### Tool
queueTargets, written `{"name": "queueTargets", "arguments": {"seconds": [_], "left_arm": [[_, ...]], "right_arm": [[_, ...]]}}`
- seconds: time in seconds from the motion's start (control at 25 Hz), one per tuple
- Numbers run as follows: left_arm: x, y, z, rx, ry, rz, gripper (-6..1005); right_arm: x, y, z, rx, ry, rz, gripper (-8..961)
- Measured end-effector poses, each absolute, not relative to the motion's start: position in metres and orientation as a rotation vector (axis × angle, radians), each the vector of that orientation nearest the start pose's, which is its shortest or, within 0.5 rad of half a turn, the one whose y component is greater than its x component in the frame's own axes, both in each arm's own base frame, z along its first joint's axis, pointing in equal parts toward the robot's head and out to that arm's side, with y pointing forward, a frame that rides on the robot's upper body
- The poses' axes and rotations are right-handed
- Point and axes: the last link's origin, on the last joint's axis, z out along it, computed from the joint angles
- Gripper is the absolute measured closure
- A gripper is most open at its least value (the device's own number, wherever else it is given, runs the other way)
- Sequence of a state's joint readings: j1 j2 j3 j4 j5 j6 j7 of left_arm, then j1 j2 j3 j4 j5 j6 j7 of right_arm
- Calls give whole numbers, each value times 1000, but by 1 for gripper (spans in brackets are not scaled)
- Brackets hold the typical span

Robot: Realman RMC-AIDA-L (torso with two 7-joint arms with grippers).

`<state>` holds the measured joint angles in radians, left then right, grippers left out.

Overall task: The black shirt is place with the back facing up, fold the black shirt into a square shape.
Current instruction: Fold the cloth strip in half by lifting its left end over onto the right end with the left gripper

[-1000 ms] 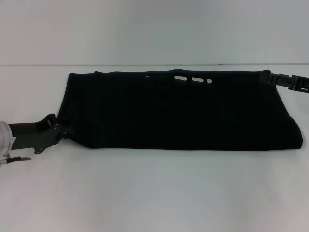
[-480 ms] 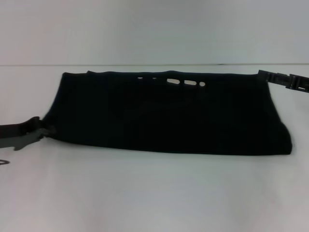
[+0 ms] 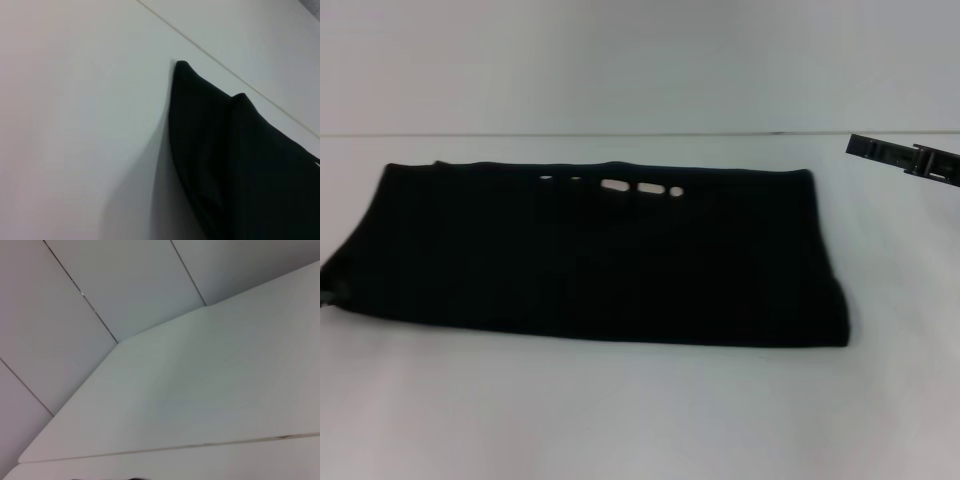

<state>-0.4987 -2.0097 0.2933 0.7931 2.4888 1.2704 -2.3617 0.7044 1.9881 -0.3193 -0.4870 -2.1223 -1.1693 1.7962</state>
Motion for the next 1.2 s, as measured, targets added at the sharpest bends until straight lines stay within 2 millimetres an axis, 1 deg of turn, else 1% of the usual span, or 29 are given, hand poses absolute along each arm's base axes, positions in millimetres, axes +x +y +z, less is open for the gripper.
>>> {"name": "queueTargets", "arguments": {"seconds": [0.08,0.2,0.36,0.48,0.6,0.68,0.76,0.8,0.88,0.92,0.96,1.04,1.08,1.12,1.2], "left_arm": [[-388,326,99,-1668,-1791,-438,961],[-394,320,106,-1651,-1782,-414,962],[-394,320,110,-1652,-1776,-415,961],[-385,326,111,-1691,-1771,-432,960],[-366,338,114,-1781,-1751,-468,956],[-347,349,113,-1876,-1738,-489,953],[-324,361,110,-1985,-1725,-516,950],[-324,361,110,-1985,-1725,-516,949],[-271,389,94,-2193,-1680,-580,946],[-261,393,88,-2233,-1675,-589,945],[-240,402,77,-2305,-1661,-606,943],[-209,411,57,-2410,-1650,-637,941],[-189,415,43,-2476,-1642,-654,939],[-178,416,35,-2508,-1638,-664,938],[-149,417,9,-2581,-1621,-700,935]], "right_arm": [[290,415,50,-2086,1255,768,26],[290,416,48,-2076,1259,763,26],[291,416,48,-2070,1262,760,26],[293,415,48,-2063,1266,758,26],[296,414,50,-2053,1267,757,25],[298,413,51,-2046,1267,754,25],[301,412,51,-2035,1266,745,25],[302,412,52,-2031,1265,740,25],[305,412,54,-2023,1256,730,25],[306,412,55,-2019,1251,726,25],[307,412,56,-2015,1246,722,25],[309,413,59,-2005,1241,713,25],[310,413,61,-2004,1238,710,25],[312,413,63,-1999,1234,704,25],[315,413,67,-1995,1224,693,25]]}}
